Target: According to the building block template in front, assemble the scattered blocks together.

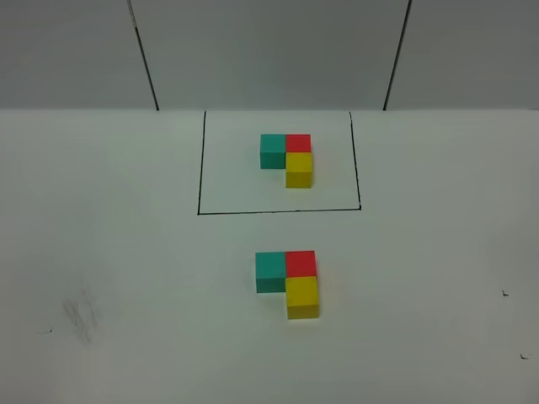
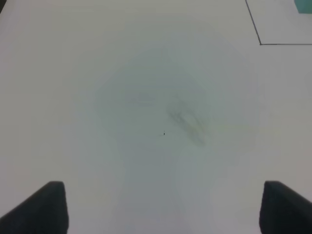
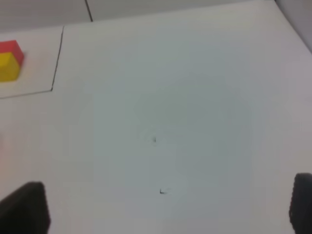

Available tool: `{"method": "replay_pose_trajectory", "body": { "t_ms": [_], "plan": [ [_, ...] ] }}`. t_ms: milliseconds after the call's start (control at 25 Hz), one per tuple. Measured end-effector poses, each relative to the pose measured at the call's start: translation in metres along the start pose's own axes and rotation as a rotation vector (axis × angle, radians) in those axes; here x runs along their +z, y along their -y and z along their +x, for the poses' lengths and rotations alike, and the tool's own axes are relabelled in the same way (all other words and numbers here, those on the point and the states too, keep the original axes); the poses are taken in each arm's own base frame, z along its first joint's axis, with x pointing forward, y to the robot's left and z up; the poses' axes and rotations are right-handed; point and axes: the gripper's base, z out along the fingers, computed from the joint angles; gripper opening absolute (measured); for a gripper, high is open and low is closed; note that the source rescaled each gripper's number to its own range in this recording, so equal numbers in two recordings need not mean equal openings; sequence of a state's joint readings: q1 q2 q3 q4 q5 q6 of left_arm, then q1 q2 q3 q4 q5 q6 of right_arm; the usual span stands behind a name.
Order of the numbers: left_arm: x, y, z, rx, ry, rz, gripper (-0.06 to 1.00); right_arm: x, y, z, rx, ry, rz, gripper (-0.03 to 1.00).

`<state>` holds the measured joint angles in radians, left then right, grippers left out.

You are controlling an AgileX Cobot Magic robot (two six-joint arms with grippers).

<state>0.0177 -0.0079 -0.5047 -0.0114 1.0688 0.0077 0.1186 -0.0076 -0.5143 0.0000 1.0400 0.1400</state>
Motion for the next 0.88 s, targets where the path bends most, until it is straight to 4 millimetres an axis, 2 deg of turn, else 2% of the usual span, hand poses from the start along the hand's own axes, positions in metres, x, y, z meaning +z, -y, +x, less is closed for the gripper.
{"method": "replay_pose_trajectory", "body": {
  "t_ms": [200,360,880],
  "plan": [
    [0.000,0.000,0.000,0.000,0.000,0.000,0.81,0.004,-0.002,0.005,-0.005,-0.032,-0.023,0.99],
    [0.000,0.000,0.000,0.000,0.000,0.000,0.81,0.004,-0.006,0.005,-0.023,-0.036,-0.065,0.91],
    [0.000,0.000,0.000,0.000,0.000,0.000,0.81,0.003,-0.012,0.006,0.007,-0.039,-0.133,0.28]
  ]
}}
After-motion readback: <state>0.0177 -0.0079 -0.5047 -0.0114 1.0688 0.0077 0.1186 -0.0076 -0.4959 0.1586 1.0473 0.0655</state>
